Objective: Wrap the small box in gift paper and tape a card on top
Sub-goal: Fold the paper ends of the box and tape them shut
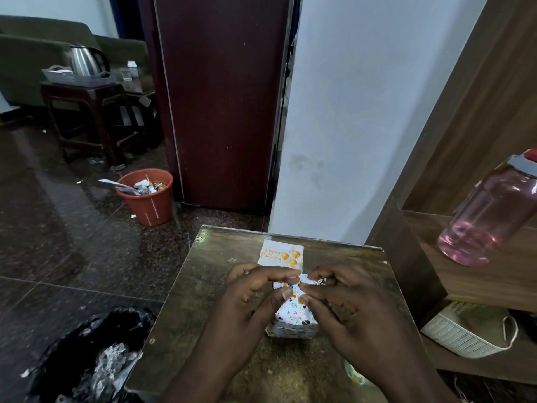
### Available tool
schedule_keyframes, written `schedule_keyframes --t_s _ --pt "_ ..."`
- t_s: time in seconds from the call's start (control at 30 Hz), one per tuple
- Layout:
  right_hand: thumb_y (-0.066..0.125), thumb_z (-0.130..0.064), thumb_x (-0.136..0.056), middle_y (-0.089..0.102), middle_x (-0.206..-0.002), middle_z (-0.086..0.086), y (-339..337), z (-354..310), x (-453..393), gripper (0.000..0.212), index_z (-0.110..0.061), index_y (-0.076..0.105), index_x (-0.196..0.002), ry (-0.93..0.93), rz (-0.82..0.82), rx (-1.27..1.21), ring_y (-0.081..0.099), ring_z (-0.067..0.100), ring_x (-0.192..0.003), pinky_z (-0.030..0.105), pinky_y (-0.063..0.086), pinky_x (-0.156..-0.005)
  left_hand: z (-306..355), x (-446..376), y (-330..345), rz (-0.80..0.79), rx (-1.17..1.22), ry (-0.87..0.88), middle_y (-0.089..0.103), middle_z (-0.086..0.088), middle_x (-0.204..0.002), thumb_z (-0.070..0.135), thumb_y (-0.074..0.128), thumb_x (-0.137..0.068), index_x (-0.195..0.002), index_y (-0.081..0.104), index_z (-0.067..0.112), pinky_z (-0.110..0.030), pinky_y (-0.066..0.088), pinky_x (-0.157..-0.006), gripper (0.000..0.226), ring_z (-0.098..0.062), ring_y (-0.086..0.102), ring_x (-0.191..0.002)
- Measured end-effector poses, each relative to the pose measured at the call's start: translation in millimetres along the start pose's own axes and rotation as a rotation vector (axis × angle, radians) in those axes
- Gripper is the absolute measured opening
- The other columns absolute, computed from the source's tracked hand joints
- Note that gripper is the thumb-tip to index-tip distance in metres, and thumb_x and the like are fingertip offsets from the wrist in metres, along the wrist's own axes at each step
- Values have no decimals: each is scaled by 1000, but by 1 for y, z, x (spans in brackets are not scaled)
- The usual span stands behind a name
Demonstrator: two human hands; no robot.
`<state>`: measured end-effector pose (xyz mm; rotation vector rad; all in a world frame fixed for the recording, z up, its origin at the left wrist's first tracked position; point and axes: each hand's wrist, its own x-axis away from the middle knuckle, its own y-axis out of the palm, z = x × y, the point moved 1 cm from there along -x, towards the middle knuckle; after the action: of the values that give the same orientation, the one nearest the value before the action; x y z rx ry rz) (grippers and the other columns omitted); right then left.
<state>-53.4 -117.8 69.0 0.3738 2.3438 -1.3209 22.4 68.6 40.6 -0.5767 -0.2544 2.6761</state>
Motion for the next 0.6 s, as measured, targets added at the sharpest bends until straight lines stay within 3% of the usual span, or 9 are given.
schedule_keyframes --t_s 0.17,0.33,0.6 --pt "73 -39 -83 67 -111 -29 -1 3 0 17 -38 81 -99 67 -3 -47 58 -6 -108 0 35 -90 -1 -1 2 2 -189 113 70 27 -113 35 62 -101 -114 72 44 -11 40 -90 19 -12 51 -117" --pt "76 -44 -79 69 -110 -34 -2 5 0 16 -40 82 -93 127 0 -78 60 -8 -108 0 37 -90 -3 0 3 26 -299 181 67 33 -110 44 54 -102 -112 70 44 -9 33 -86 18 -7 45 -111" --pt "74 -54 -80 63 -121 -40 -5 5 0 20 -46 79 -97 166 -89 -77 57 -6 -114 1 37 -91 -6 0 5 43 -257 161 70 31 -108 42 57 -99 -111 73 42 -5 38 -86 20 -3 45 -113"
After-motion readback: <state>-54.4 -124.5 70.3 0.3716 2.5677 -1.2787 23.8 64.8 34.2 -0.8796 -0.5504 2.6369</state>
